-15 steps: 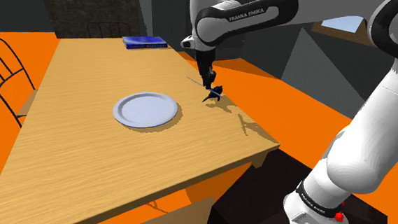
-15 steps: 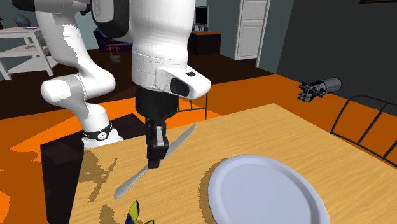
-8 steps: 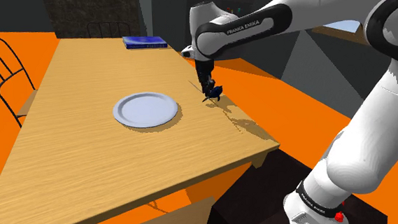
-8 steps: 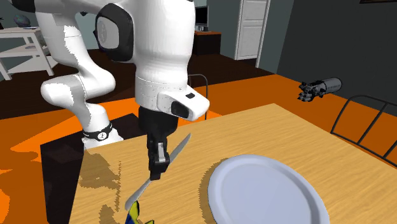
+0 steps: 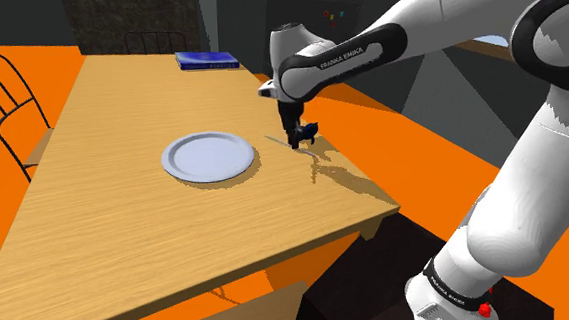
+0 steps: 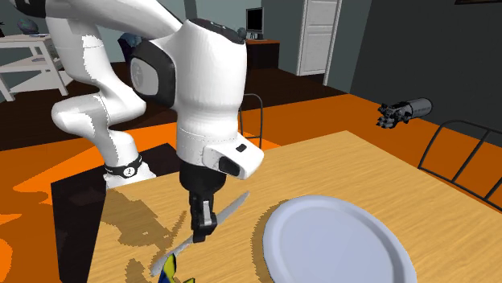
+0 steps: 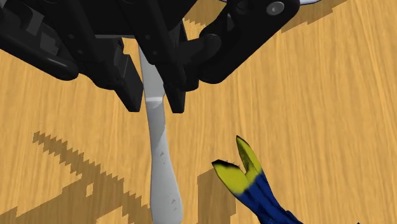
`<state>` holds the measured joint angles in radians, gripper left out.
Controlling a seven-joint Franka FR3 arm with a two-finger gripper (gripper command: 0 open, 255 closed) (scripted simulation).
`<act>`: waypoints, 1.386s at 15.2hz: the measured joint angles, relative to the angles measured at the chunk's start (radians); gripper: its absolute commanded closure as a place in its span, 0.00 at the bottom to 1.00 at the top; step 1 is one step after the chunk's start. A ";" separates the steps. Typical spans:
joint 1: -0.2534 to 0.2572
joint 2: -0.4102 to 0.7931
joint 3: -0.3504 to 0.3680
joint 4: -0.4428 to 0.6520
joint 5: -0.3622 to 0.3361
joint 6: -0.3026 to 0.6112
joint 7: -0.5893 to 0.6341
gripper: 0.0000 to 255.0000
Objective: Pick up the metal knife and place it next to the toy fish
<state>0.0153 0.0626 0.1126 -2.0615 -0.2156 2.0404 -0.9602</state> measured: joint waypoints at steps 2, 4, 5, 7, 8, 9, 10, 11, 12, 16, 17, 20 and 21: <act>0.001 0.014 0.000 -0.011 -0.005 0.024 0.008 1.00; -0.001 0.027 -0.001 -0.025 -0.010 0.051 0.012 1.00; -0.001 0.032 -0.002 -0.033 -0.012 0.064 0.016 1.00; -0.001 0.045 -0.003 -0.045 -0.017 0.087 0.022 1.00; -0.001 0.054 -0.003 -0.047 -0.020 0.098 0.024 1.00; -0.001 0.061 -0.004 -0.050 -0.022 0.108 0.027 1.00; -0.001 0.063 -0.004 -0.055 -0.023 0.115 0.029 1.00; 0.000 0.064 -0.004 -0.057 -0.024 0.118 0.031 1.00; 0.000 0.065 -0.004 -0.058 -0.024 0.119 0.032 1.00; 0.000 0.066 -0.003 -0.058 -0.025 0.121 0.033 0.00; 0.000 0.066 -0.003 -0.058 -0.025 0.121 0.033 0.00; 0.000 0.066 -0.003 -0.058 -0.025 0.121 0.033 0.00; 0.000 0.066 -0.003 -0.058 -0.025 0.121 0.033 0.00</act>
<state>0.0152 0.1283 0.1092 -2.1199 -0.2403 2.1613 -0.9273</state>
